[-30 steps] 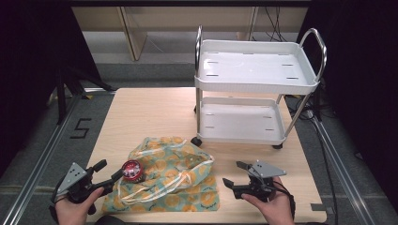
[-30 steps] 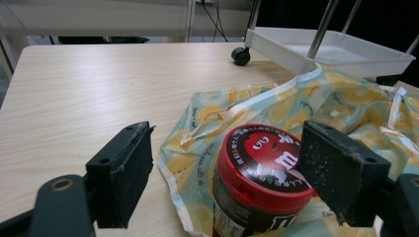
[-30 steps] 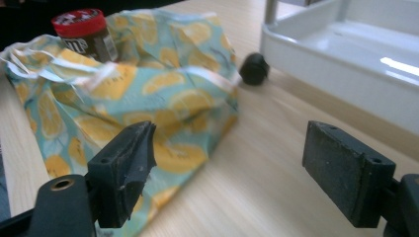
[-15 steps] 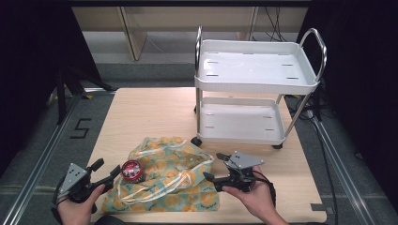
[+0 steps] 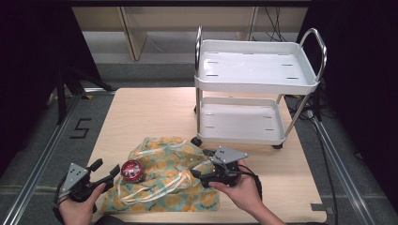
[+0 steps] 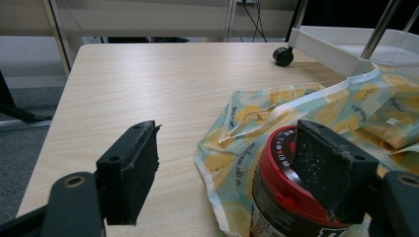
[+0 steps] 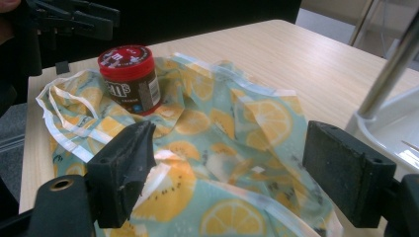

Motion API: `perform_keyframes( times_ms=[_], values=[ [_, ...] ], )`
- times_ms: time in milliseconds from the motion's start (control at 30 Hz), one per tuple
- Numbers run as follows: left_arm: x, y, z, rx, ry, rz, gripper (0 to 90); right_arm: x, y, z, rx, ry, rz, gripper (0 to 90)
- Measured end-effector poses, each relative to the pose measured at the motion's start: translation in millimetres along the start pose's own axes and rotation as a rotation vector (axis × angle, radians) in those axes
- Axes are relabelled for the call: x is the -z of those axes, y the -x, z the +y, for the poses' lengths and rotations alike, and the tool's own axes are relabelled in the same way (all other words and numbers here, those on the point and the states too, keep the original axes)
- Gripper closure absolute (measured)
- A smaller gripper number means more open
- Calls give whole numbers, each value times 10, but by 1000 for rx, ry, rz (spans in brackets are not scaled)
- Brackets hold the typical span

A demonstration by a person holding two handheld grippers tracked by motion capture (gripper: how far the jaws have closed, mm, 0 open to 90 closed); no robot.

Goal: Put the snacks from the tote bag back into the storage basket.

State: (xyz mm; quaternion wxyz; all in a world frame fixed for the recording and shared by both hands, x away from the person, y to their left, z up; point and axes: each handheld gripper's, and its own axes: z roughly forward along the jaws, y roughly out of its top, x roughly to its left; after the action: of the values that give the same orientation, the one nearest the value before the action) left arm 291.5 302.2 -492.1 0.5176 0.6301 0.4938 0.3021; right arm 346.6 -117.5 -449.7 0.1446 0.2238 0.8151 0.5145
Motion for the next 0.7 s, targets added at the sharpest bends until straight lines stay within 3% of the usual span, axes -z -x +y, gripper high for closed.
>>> perform_keyframes(
  times_ms=[333,667,700],
  values=[
    [1,-11,2,2,0,1,251,-230,-88,89,11,-1,40,207],
    [-10,-14,-4,8,12,-3,250,-353,-133,140,25,-10,57,207],
    [1,-17,4,7,-3,4,250,-391,-150,158,30,-4,65,208]
  ],
)
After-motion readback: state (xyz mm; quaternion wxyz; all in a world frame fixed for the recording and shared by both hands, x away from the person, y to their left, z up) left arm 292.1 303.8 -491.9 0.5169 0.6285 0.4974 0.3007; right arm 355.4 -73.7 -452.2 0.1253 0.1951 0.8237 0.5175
